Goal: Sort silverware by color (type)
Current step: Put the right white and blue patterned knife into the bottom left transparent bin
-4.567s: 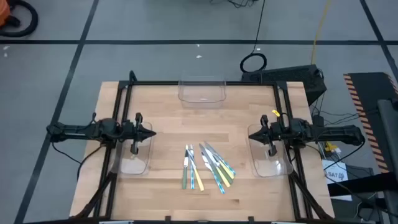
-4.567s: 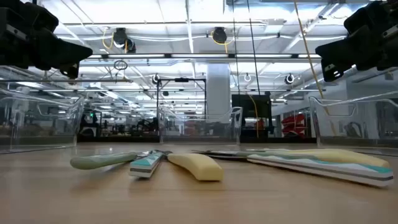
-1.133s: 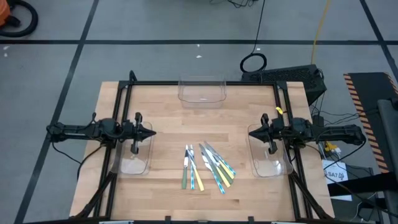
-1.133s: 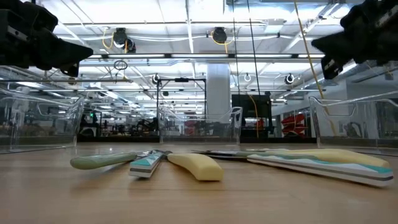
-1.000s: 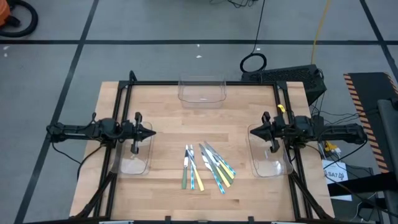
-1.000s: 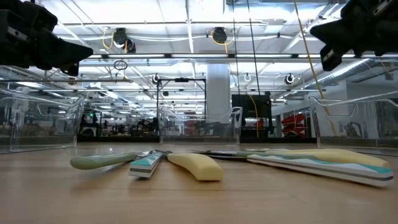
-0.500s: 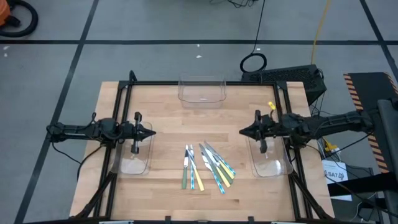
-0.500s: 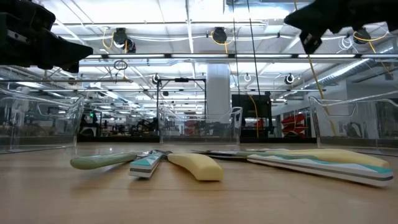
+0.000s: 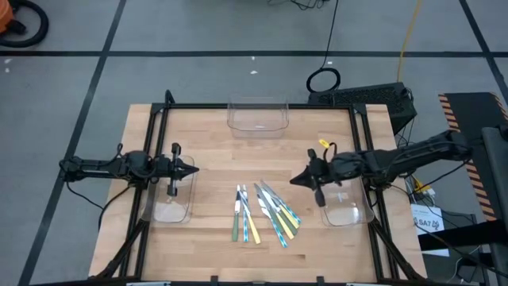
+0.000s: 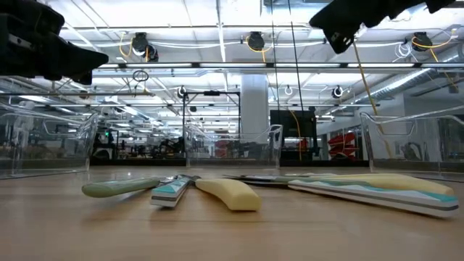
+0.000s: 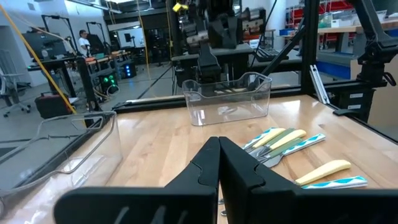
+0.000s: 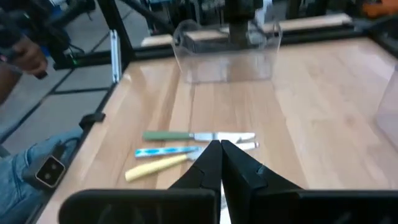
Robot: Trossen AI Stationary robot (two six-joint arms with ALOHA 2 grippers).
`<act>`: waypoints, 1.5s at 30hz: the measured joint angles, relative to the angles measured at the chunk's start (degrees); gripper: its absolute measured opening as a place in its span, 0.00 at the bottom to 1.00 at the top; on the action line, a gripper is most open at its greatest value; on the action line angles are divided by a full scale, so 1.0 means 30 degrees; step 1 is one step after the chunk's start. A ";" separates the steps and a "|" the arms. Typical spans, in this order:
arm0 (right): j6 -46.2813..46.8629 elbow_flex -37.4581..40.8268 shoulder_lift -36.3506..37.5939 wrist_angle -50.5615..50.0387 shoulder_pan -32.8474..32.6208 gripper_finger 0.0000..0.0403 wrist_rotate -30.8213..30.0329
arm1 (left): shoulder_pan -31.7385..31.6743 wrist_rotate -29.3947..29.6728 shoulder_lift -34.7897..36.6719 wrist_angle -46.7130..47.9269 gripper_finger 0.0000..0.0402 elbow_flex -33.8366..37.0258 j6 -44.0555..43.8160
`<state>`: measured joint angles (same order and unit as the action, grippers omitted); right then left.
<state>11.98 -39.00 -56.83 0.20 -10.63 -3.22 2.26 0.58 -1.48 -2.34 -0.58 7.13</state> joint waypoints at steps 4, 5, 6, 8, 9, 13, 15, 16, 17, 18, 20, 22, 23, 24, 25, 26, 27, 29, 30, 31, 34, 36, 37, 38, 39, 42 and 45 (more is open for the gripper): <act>0.0279 -0.0006 -0.0420 -0.0455 0.0000 0.00 0.0000 | 0.0000 0.0015 0.0000 -0.0480 0.01 0.0000 -0.0231; 0.0301 -0.0007 -0.0471 -0.0717 0.0000 0.00 0.0000 | 0.0002 0.0166 0.0000 -0.0574 0.01 0.0000 -0.0176; 0.0392 -0.0007 -0.0525 -0.0974 0.0000 0.00 0.0000 | 0.0007 0.0395 0.0000 -0.0660 0.01 0.0000 -0.0080; 0.1036 -0.0015 -0.0593 -0.1277 0.0000 0.00 0.0000 | 0.0007 0.0792 0.0000 -0.0847 0.01 0.0000 -0.0086; 0.1393 -0.0015 -0.0590 -0.1535 0.0000 0.00 0.0002 | 0.0007 0.0938 0.0000 -0.0970 0.01 0.0000 -0.0275; 0.2068 -0.0015 -0.0579 -0.2781 0.0000 0.00 0.0000 | 0.0007 0.1049 -0.0021 -0.0706 0.01 -0.1029 -0.1128; 0.2141 -0.0017 -0.0579 -0.3507 0.0007 0.00 -0.0003 | 0.0022 0.1046 -0.0193 -0.0249 0.01 -0.2054 -0.1575; 0.2190 -0.0015 -0.0579 -0.3840 0.0007 0.00 -0.0003 | 0.0049 0.1049 -0.0352 0.0154 0.01 -0.2632 -0.1806; 0.2401 -0.0018 -0.0619 -0.4186 0.0004 0.00 0.0003 | 0.0079 0.1049 -0.0609 0.0552 0.01 -0.3282 -0.2040; 0.2797 -0.0022 -0.0704 -0.4538 0.0000 0.00 0.0036 | 0.0134 0.1052 -0.0937 0.0881 0.01 -0.3958 -0.2312; 0.3912 -0.0022 -0.0927 -0.5314 -0.0051 0.00 0.0109 | 0.0279 0.1050 -0.1764 0.1598 0.01 -0.5230 -0.3007; 0.4699 -0.0022 -0.1286 -0.5989 -0.0124 0.00 0.0025 | 0.0441 0.1125 -0.2882 0.2253 0.01 -0.6259 -0.3838; 0.4774 -0.0022 -0.1509 -0.6148 -0.0125 0.00 0.0000 | 0.0559 0.1147 -0.3482 0.2312 0.01 -0.6632 -0.4174; 0.4783 -0.0022 -0.1750 -0.6223 -0.0118 0.00 -0.0013 | 0.0700 0.1155 -0.4105 0.2258 0.01 -0.6944 -0.4410; 0.4785 -0.0022 -0.1972 -0.6198 -0.0073 0.00 -0.0041 | 0.0866 0.1165 -0.4774 0.2195 0.01 -0.7240 -0.4539; 0.4787 -0.0022 -0.2188 -0.6161 0.0001 0.00 -0.0104 | 0.1031 0.1173 -0.5451 0.2170 0.01 -0.7480 -0.4611; 0.4830 -0.0022 -0.2453 -0.6122 0.0035 0.00 -0.0277 | 0.1211 0.1182 -0.6166 0.2110 0.01 -0.7675 -0.4639; 0.5224 -0.0022 -0.2971 -0.6052 0.0036 0.00 -0.0524 | 0.1515 0.1195 -0.7598 0.1678 0.01 -0.8003 -0.4612; 0.5356 -0.0022 -0.3298 -0.5868 0.0036 0.00 -0.0711 | 0.1669 0.1202 -0.8296 0.1429 0.01 -0.8187 -0.4573; 0.5431 -0.0022 -0.3633 -0.5390 0.0037 0.00 -0.0919 | 0.1815 0.1212 -0.8992 0.1303 0.01 -0.8434 -0.4544; 0.4931 -0.0022 -0.4952 -0.3117 0.0044 0.02 -0.0905 | 0.2174 0.1336 -1.1178 0.1192 0.01 -0.9319 -0.4484; 0.4592 -0.0354 -0.5914 -0.2066 0.0112 0.03 -0.0517 | 0.2367 0.1341 -1.2564 0.1206 0.01 -0.9909 -0.4462; 0.4527 -0.0814 -0.6392 -0.1960 0.0153 0.04 -0.0374 | 0.2462 0.1348 -1.3283 0.1261 0.01 -1.0211 -0.4454; 0.4567 -0.1400 -0.6873 -0.2251 0.0153 0.04 -0.0396 | 0.2569 0.1354 -1.3963 0.1308 0.01 -1.0471 -0.4441; 0.4741 -0.2104 -0.7398 -0.3021 0.0153 0.04 -0.0485 | 0.2696 0.1355 -1.4631 0.1332 0.01 -1.0759 -0.4441; 0.5116 -0.4326 -0.9059 -0.5851 -0.0093 0.05 -0.1555 | 0.2942 0.1371 -1.6363 0.1297 0.01 -1.1634 -0.4133; 0.5286 -0.6179 -1.0616 -0.7959 -0.0377 0.06 -0.2409 | 0.3107 0.1370 -1.7939 0.1321 0.01 -1.2428 -0.3832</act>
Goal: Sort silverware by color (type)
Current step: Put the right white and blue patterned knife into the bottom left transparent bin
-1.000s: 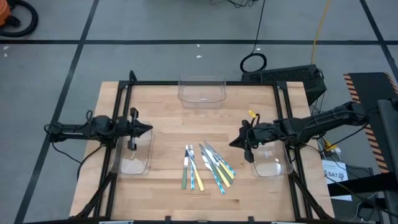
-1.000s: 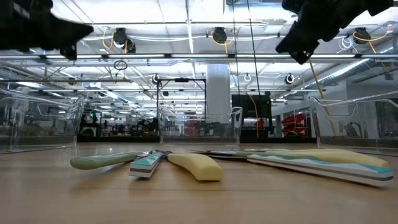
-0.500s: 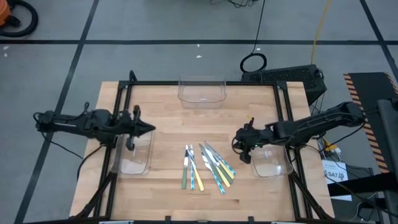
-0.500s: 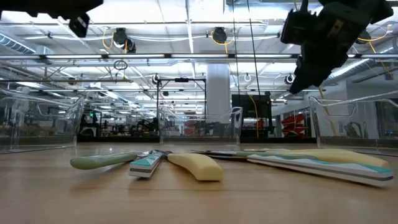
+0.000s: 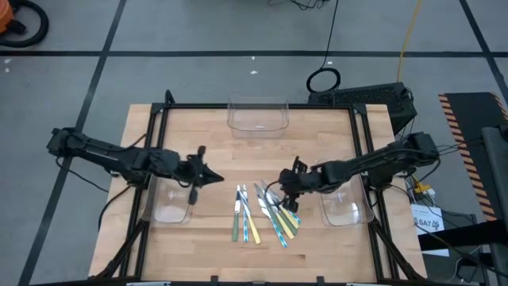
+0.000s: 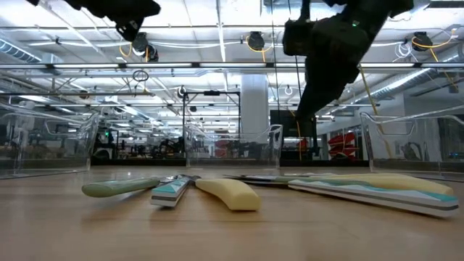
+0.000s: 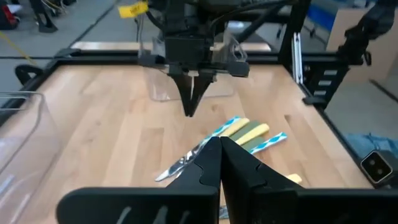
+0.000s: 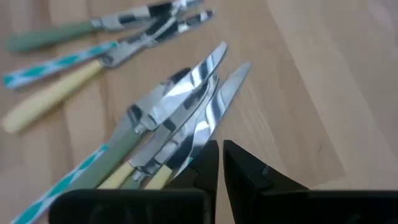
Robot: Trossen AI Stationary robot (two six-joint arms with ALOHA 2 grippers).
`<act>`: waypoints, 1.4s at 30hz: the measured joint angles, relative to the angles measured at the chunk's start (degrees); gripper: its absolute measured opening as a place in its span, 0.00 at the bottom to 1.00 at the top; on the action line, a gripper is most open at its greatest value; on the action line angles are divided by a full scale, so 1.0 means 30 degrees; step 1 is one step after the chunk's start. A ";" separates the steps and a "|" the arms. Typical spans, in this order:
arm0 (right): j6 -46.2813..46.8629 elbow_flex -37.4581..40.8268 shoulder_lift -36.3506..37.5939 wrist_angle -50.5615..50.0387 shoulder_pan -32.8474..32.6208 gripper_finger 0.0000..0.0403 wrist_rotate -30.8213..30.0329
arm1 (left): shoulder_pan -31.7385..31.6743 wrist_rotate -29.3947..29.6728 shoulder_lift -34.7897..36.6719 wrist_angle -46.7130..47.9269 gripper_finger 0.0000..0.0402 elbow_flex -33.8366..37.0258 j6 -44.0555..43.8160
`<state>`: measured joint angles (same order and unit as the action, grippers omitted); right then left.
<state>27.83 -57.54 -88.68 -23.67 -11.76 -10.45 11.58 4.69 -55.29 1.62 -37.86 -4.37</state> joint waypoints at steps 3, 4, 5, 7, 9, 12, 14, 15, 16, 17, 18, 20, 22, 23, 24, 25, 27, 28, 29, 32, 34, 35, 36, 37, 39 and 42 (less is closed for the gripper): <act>0.0001 -0.1092 -0.1393 -0.0969 -0.0202 0.09 0.0044 | 0.0057 0.0000 -0.1343 0.0131 0.01 -0.0760 0.0039; 0.0006 -0.1296 -0.1794 -0.1256 -0.0243 0.11 0.0063 | 0.0055 0.0000 -0.1702 0.0313 0.01 -0.0976 -0.0010; 0.0000 -0.1456 -0.2169 -0.1364 -0.0249 0.13 0.0063 | 0.0055 0.0000 -0.2028 0.0488 0.01 -0.1117 -0.0041; 0.0000 -0.1664 -0.2748 -0.1437 -0.0242 0.19 0.0064 | 0.0055 0.0000 -0.2716 0.0576 0.01 -0.1428 -0.0106; 0.0011 -0.1668 -0.3060 -0.1519 -0.0238 0.24 0.0063 | 0.0055 0.0000 -0.3204 0.0895 0.01 -0.1680 -0.0099; 0.0349 -0.1675 -0.3310 -0.1713 -0.0198 0.32 0.0070 | 0.0055 0.0000 -0.3800 0.1405 0.01 -0.2254 -0.0092; 0.0492 -0.1675 -0.3354 -0.1880 -0.0206 0.37 0.0109 | 0.0055 0.0000 -0.4007 0.1540 0.01 -0.2503 0.0127; 0.0495 -0.1675 -0.3375 -0.1933 -0.0206 0.39 0.0351 | 0.0055 0.0000 -0.4065 0.1530 0.01 -0.2552 0.0297; 0.0502 -0.1675 -0.3474 -0.1984 -0.0206 0.40 0.0555 | 0.0055 0.0000 -0.4145 0.1383 0.01 -0.2566 0.0399; 0.0503 -0.1675 -0.3529 -0.2018 -0.0206 0.41 0.0570 | 0.0043 0.0000 -0.4222 0.1261 0.01 -0.2577 0.0424; 0.0503 -0.1675 -0.3557 -0.2087 -0.0238 0.42 0.0564 | 0.0020 0.0000 -0.4267 0.1279 0.01 -0.2575 0.0432; 0.0510 -0.1675 -0.3658 -0.2139 -0.0246 0.42 0.0570 | 0.0004 0.0000 -0.4263 0.1294 0.01 -0.2574 0.0503; 0.0630 -0.1688 -0.3803 -0.2146 -0.0242 0.42 0.0574 | 0.0004 0.0000 -0.4248 0.1270 0.01 -0.2574 0.0506; 0.0656 -0.1682 -0.3879 -0.2196 -0.0242 0.42 0.0589 | 0.0004 0.0000 -0.4255 0.1273 0.01 -0.2574 0.0506; 0.0696 -0.1676 -0.3997 -0.2196 -0.0242 0.41 0.0729 | 0.0004 0.0000 -0.4260 0.1277 0.01 -0.2574 0.0505; 0.0775 -0.1675 -0.4064 -0.2132 -0.0236 0.41 0.1070 | 0.0004 0.0000 -0.4260 0.1264 0.01 -0.2574 0.0484; 0.0930 -0.1675 -0.4182 -0.2098 -0.0242 0.40 0.1470 | 0.0004 0.0000 -0.4255 0.1237 0.01 -0.2574 0.0484; 0.0997 -0.1675 -0.4235 -0.2115 -0.0244 0.40 0.1575 | 0.0004 0.0000 -0.4256 0.1192 0.01 -0.2574 0.0484; 0.1028 -0.1668 -0.4250 -0.2144 -0.0243 0.40 0.1590 | 0.0004 0.0000 -0.4253 0.1158 0.01 -0.2574 0.0484; 0.1063 -0.1661 -0.4242 -0.2074 -0.0242 0.40 0.1534 | 0.0004 0.0000 -0.4253 0.0994 0.01 -0.2574 0.0498; 0.1065 -0.1667 -0.4242 -0.2066 -0.0242 0.40 0.1526 | 0.0004 0.0000 -0.4253 0.0944 0.01 -0.2574 0.0506; 0.1058 -0.1662 -0.4242 -0.2051 -0.0242 0.40 0.1522 | 0.0004 0.0000 -0.4253 0.0895 0.01 -0.2574 0.0506; 0.1045 -0.1661 -0.4242 -0.2039 -0.0242 0.40 0.1520 | 0.0004 0.0000 -0.4253 0.0884 0.01 -0.2574 0.0519; 0.1000 -0.1661 -0.4242 -0.2002 -0.0242 0.40 0.1527 | 0.0004 0.0000 -0.4253 0.0905 0.01 -0.2574 0.0555; 0.0961 -0.1661 -0.4242 -0.1837 -0.0242 0.40 0.1520 | 0.0004 0.0000 -0.4253 0.0900 0.01 -0.2574 0.0744; 0.0954 -0.1661 -0.4242 -0.1306 -0.0242 0.40 0.1521 | 0.0004 0.0000 -0.4253 0.0900 0.01 -0.2574 0.0802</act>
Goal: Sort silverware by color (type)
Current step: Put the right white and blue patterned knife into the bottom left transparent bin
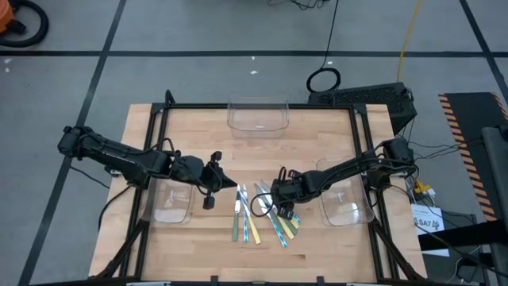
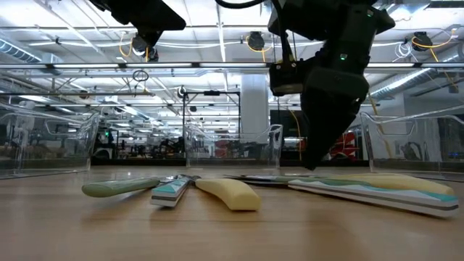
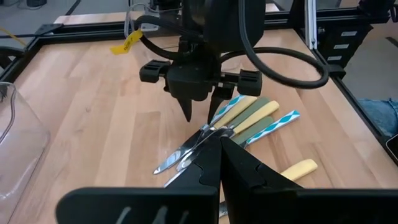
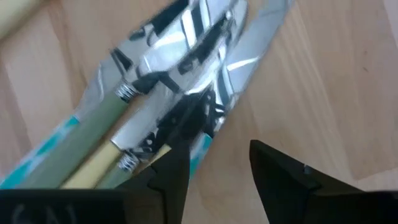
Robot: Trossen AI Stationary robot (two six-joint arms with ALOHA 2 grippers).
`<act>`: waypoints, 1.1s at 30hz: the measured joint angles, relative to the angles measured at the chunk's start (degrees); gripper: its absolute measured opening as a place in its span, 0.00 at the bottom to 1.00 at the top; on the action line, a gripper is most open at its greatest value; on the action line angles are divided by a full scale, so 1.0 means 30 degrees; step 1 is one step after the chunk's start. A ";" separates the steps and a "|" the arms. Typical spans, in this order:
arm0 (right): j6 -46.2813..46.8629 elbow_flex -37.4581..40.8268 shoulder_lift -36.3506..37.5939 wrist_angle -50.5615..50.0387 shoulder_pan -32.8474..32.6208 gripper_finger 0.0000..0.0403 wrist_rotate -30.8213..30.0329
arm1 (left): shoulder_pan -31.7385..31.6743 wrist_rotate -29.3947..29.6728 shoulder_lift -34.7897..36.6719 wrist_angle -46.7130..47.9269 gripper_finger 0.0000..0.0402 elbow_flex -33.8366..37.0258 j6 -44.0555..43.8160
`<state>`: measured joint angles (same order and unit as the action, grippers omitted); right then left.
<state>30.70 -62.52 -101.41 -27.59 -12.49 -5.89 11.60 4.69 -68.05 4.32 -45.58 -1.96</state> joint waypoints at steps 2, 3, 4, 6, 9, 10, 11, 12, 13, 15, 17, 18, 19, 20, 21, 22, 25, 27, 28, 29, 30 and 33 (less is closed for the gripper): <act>0.0029 0.0000 0.0000 0.0115 0.0000 0.40 0.0020 | 0.0000 0.0000 0.0000 0.0005 0.01 0.0000 -0.0028; 0.0036 0.0000 0.0000 0.0115 0.0000 0.40 0.0035 | 0.0000 0.0000 0.0000 0.0000 0.01 0.0000 -0.0035; 0.0044 0.0000 0.0000 0.0115 0.0000 0.40 0.0030 | 0.0000 0.0000 0.0000 0.0007 0.01 0.0000 -0.0041; 0.0049 0.0000 -0.0151 0.0168 0.0000 0.40 0.0009 | 0.0000 0.0000 0.0000 0.0007 0.01 0.0000 -0.0041; 0.0095 0.0007 -0.0645 0.0181 0.0000 0.40 0.0163 | 0.0000 0.0000 0.0000 0.0007 0.01 0.0000 -0.0055; 0.0061 0.0001 -0.0838 0.0242 0.0020 0.40 0.0378 | 0.0000 0.0000 0.0000 0.0003 0.01 0.0000 -0.0063; 0.0005 -0.0026 -0.0991 0.0275 0.0073 0.40 0.0535 | 0.0000 0.0000 0.0000 0.0003 0.01 0.0000 -0.0063; -0.0115 -0.0061 -0.1120 0.0275 0.0138 0.40 0.0695 | 0.0000 0.0000 0.0000 0.0015 0.01 0.0000 -0.0063; -0.0298 -0.0073 -0.1211 0.0224 0.0202 0.40 0.0912 | 0.0007 0.0000 0.0000 0.0022 0.01 0.0007 -0.0065; -0.0406 -0.0073 -0.1351 0.0177 0.0338 0.40 0.1007 | 0.0000 0.0000 0.0000 0.0029 0.01 0.0007 -0.0070; -0.0452 -0.0073 -0.1362 0.0125 0.0469 0.40 0.1002 | 0.0000 0.0000 0.0000 0.0051 0.01 0.0007 -0.0070; -0.0457 -0.0066 -0.1361 0.0092 0.0525 0.39 0.1007 | 0.0000 0.0000 0.0000 0.0051 0.01 0.0007 -0.0070; -0.0459 -0.0057 -0.1313 0.0043 0.0546 0.39 0.1070 | 0.0000 0.0000 0.0000 0.0051 0.01 0.0007 -0.0070; -0.0479 -0.0051 -0.1257 -0.0026 0.0546 0.39 0.1048 | 0.0000 0.0000 0.0000 0.0056 0.01 0.0007 -0.0070; -0.0565 -0.0036 -0.1211 -0.0058 0.0546 0.38 0.1048 | 0.0000 0.0000 0.0000 0.0058 0.01 0.0007 -0.0070; -0.0642 -0.0025 -0.1085 -0.0111 0.0546 0.37 0.1048 | 0.0000 0.0000 0.0000 0.0058 0.01 0.0007 -0.0070; -0.0875 0.0020 -0.0713 -0.0330 0.0543 0.34 0.1061 | 0.0003 0.0000 0.0000 0.0062 0.01 0.0015 -0.0077; -0.0818 0.0073 -0.0354 -0.0836 0.0532 0.32 0.1074 | 0.0007 0.0000 0.0000 0.0079 0.01 0.0015 -0.0070; -0.0699 0.0104 -0.0111 -0.0973 0.0532 0.31 0.0985 | 0.0007 0.0000 0.0000 0.0060 0.01 0.0015 -0.0077; -0.0612 0.0095 0.0128 -0.0990 0.0537 0.30 0.0856 | 0.0007 0.0000 0.0000 0.0067 0.01 0.0015 -0.0074; -0.0480 0.0062 0.0339 -0.1095 0.0499 0.29 0.0555 | 0.0007 0.0000 0.0000 0.0069 0.01 0.0015 -0.0077; -0.0216 0.0038 0.0701 -0.1704 0.0343 0.29 0.0002 | 0.0007 0.0000 0.0000 0.0065 0.01 0.0015 -0.0077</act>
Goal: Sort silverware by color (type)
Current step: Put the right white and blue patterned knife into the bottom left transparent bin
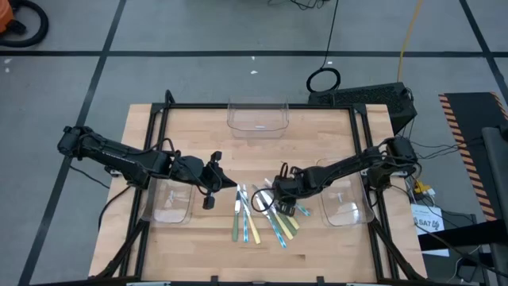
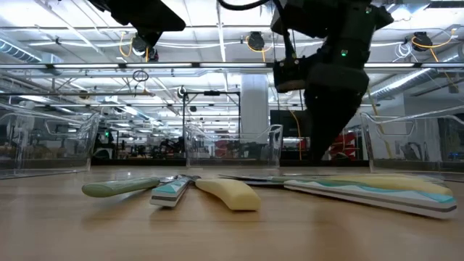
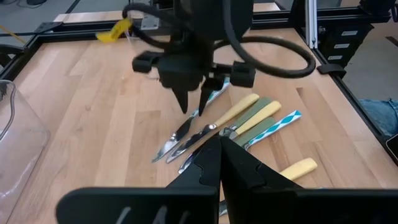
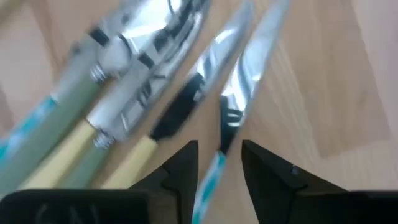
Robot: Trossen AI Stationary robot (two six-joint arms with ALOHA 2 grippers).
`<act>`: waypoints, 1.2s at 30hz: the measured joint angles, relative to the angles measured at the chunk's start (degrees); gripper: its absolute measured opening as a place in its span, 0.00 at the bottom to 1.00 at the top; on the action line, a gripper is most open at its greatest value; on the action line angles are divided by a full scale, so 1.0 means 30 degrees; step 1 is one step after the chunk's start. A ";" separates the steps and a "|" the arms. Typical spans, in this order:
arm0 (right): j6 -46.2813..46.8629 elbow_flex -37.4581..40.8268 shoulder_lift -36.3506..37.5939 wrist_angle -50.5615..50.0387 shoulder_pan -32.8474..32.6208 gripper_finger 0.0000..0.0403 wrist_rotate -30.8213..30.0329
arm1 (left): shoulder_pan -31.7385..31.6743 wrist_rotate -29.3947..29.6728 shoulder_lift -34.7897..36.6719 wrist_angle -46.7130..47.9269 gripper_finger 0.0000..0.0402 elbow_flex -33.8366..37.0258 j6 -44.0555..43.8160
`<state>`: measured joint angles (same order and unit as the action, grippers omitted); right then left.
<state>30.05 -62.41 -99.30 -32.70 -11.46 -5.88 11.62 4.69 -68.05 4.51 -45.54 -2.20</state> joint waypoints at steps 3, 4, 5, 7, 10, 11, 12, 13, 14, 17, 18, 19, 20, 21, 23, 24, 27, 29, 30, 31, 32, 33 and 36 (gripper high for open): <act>0.0494 0.0005 0.0006 -0.0569 -0.0139 0.29 -0.0064 | 0.0007 0.0000 0.0000 -0.0014 0.01 0.0007 -0.0035; 0.0782 0.0005 0.0020 -0.0882 -0.0154 0.29 -0.0040 | 0.0007 0.0000 0.0000 -0.0021 0.01 0.0007 -0.0086; 0.1050 0.0005 0.0020 -0.1156 -0.0146 0.29 -0.0046 | 0.0007 0.0000 0.0000 -0.0017 0.01 0.0007 -0.0141; 0.1271 0.0005 -0.0150 -0.1577 -0.0146 0.29 -0.0068 | 0.0007 0.0000 0.0000 -0.0028 0.01 0.0005 -0.0304; 0.1308 0.0013 -0.0458 -0.1591 -0.0207 0.29 -0.0046 | 0.0007 -0.0006 0.0000 -0.0010 0.01 0.0007 -0.0328; 0.1287 0.0005 -0.0550 -0.1519 -0.0229 0.29 -0.0048 | 0.0007 0.0000 0.0000 -0.0028 0.01 0.0003 -0.0328; 0.1248 -0.0004 -0.0659 -0.1455 -0.0243 0.29 -0.0061 | 0.0007 0.0000 0.0000 -0.0021 0.01 0.0007 -0.0332; 0.1221 -0.0026 -0.0821 -0.1342 -0.0256 0.29 -0.0068 | 0.0007 0.0000 0.0000 -0.0028 0.01 0.0007 -0.0335; 0.1151 -0.0057 -0.0944 -0.1223 -0.0256 0.29 -0.0061 | 0.0007 -0.0001 0.0000 -0.0043 0.01 0.0007 -0.0335; 0.0654 -0.0097 -0.1243 -0.0810 -0.0256 0.29 -0.0071 | 0.0007 0.0000 0.0000 -0.0037 0.01 0.0007 -0.0354; 0.0598 -0.0089 -0.1291 -0.0735 -0.0256 0.29 -0.0068 | 0.0007 -0.0002 0.0000 -0.0030 0.01 0.0007 -0.0359; 0.0602 -0.0092 -0.1308 -0.0692 -0.0236 0.29 -0.0068 | 0.0011 -0.0002 0.0000 -0.0005 0.01 0.0007 -0.0364; 0.0594 -0.0115 -0.1300 -0.0716 -0.0194 0.29 -0.0035 | 0.0015 0.0000 0.0000 -0.0007 0.01 0.0007 -0.0364; 0.0594 -0.0214 -0.1210 -0.0963 -0.0183 0.29 -0.0017 | 0.0015 0.0000 0.0000 -0.0014 0.01 0.0007 -0.0364; 0.0635 -0.0504 -0.1131 -0.1509 -0.0183 0.29 -0.0025 | 0.0015 -0.0001 0.0000 -0.0007 0.01 0.0007 -0.0364; 0.0693 -0.0741 -0.1138 -0.1805 -0.0183 0.29 -0.0025 | 0.0015 0.0000 0.0000 -0.0014 0.01 0.0007 -0.0364; 0.0740 -0.1362 -0.1054 -0.1851 -0.0527 0.29 -0.0046 | 0.0015 0.0000 0.0000 -0.0004 0.01 0.0007 -0.0312; 0.0750 -0.1583 -0.1029 -0.1628 -0.0784 0.29 -0.0049 | 0.0015 -0.0002 0.0000 -0.0003 0.01 0.0007 -0.0306; 0.0797 -0.1583 -0.1029 -0.1599 -0.0903 0.29 -0.0035 | 0.0015 -0.0003 0.0000 -0.0002 0.01 0.0007 -0.0306; 0.0897 -0.1583 -0.1029 -0.1636 -0.0995 0.29 -0.0010 | 0.0015 0.0000 0.0000 -0.0016 0.01 0.0007 -0.0313; 0.0991 -0.1583 -0.1029 -0.1762 -0.1041 0.29 -0.0031 | 0.0015 0.0000 0.0000 -0.0014 0.01 0.0007 -0.0321; 0.1111 -0.1583 -0.1029 -0.1857 -0.1049 0.29 -0.0110 | 0.0015 0.0000 0.0000 -0.0014 0.01 0.0007 -0.0321; 0.1251 -0.1576 -0.1068 -0.2017 -0.1079 0.29 -0.1056 | 0.0015 0.0000 0.0000 -0.0043 0.01 0.0007 -0.0335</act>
<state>33.80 -67.13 -102.51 -38.75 -14.70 -9.05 11.66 4.69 -68.05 4.38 -45.52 -3.20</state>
